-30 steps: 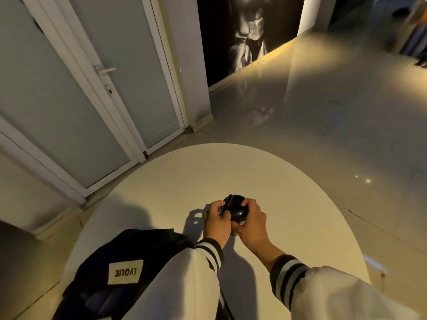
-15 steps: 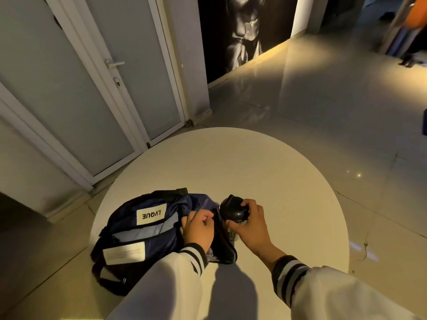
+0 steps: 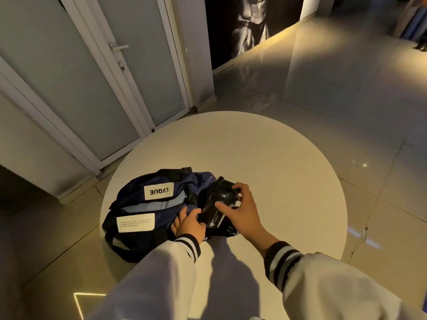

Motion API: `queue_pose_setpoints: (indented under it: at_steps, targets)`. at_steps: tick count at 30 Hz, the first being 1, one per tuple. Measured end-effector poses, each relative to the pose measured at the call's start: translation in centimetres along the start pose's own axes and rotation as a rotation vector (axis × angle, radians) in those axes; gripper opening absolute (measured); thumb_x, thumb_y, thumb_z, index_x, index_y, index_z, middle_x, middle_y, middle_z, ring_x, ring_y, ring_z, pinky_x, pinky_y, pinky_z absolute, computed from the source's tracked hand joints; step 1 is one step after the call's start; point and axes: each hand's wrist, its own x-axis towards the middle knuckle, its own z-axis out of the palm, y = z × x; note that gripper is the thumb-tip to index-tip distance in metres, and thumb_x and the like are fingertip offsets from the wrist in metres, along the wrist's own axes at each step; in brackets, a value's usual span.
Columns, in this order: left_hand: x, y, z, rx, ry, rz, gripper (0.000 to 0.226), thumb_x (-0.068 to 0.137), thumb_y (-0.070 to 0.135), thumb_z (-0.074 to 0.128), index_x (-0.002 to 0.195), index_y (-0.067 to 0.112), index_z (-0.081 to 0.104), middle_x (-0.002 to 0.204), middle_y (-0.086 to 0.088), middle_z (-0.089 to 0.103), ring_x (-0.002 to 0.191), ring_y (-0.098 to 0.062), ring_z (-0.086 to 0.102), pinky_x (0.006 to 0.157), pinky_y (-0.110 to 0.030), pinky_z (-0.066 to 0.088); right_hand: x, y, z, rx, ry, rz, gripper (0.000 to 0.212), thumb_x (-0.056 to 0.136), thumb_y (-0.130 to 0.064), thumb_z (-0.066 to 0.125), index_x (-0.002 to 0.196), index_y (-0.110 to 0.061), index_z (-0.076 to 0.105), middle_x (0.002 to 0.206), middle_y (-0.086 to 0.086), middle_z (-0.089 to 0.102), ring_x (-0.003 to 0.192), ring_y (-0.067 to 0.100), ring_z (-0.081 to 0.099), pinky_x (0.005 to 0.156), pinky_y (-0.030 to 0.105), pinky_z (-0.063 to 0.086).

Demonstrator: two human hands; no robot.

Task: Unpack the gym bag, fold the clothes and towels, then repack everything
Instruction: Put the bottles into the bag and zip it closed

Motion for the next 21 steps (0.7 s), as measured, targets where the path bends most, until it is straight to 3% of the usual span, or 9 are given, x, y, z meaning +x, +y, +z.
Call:
queue_pose_setpoints:
  at_steps: [2,4,6,9,14,19,21]
  targets:
    - [0.2,-0.6,0.0,-0.026,-0.031,0.011,0.048,0.093,0.018,0.061,0.135,0.040,0.054,0.161,0.002,0.024,0.149,-0.028,0.022,0.123,-0.046,0.015,-0.1,0.8,0.4,-0.054,-0.030,0.010,0.060,0.070,-0.030,0.084,0.115,-0.038,0.044,0.122,-0.004,0.051,0.109,0.016,0.058,0.086,0.033,0.056]
    - [0.3,-1.2,0.1,-0.066,-0.028,0.019,0.045,0.093,0.014,0.060,0.130,0.040,0.059,0.157,0.000,0.029,0.144,-0.031,0.028,0.121,-0.046,0.022,-0.3,1.5,0.5,-0.070,-0.053,0.051,0.060,0.073,-0.013,0.083,0.116,-0.030,0.044,0.122,0.002,0.049,0.102,0.016,0.058,0.074,0.016,0.053]
    - [0.4,-1.5,0.2,-0.101,-0.015,0.006,0.043,0.093,0.011,0.059,0.127,0.037,0.060,0.152,-0.004,0.032,0.140,-0.033,0.031,0.119,-0.045,0.027,-0.6,2.2,0.6,-0.065,-0.085,0.093,0.058,0.074,-0.002,0.080,0.114,-0.025,0.044,0.122,0.005,0.049,0.096,0.013,0.058,0.063,0.010,0.049]
    - [0.5,-1.3,0.4,-0.093,-0.005,-0.013,0.048,0.092,0.009,0.060,0.131,0.034,0.051,0.144,-0.009,0.036,0.134,-0.036,0.036,0.115,-0.049,0.032,-0.8,3.2,1.2,-0.083,-0.138,0.088,0.061,0.073,-0.002,0.078,0.107,-0.036,0.041,0.118,0.003,0.054,0.099,0.020,0.060,0.069,0.016,0.052]
    - [0.8,-1.1,0.9,-0.107,0.056,-0.026,0.056,0.088,0.002,0.062,0.135,0.027,0.044,0.140,-0.012,0.043,0.129,-0.036,0.042,0.109,-0.049,0.038,-0.7,3.8,3.0,-0.087,-0.174,0.083,0.064,0.071,-0.001,0.075,0.105,-0.041,0.039,0.113,-0.003,0.056,0.098,0.020,0.062,0.080,0.034,0.057]
    - [1.9,-1.8,0.9,-0.227,0.072,-0.091,0.037,0.093,0.007,0.060,0.110,0.032,0.037,0.114,-0.015,0.060,0.108,-0.036,0.059,0.095,-0.051,0.052,-0.5,4.9,3.5,-0.143,-0.245,0.060,0.056,0.073,-0.002,0.078,0.108,-0.023,0.041,0.108,0.000,0.054,0.097,0.021,0.059,0.084,0.032,0.053]
    - [2.5,-2.0,0.7,-0.213,0.063,-0.120,0.030,0.096,0.017,0.061,0.116,0.026,0.041,0.113,-0.016,0.064,0.107,-0.039,0.062,0.095,-0.052,0.052,-0.5,5.5,3.7,-0.135,-0.252,0.088,0.054,0.073,0.001,0.077,0.109,-0.018,0.041,0.108,0.002,0.053,0.098,0.024,0.059,0.083,0.030,0.051]
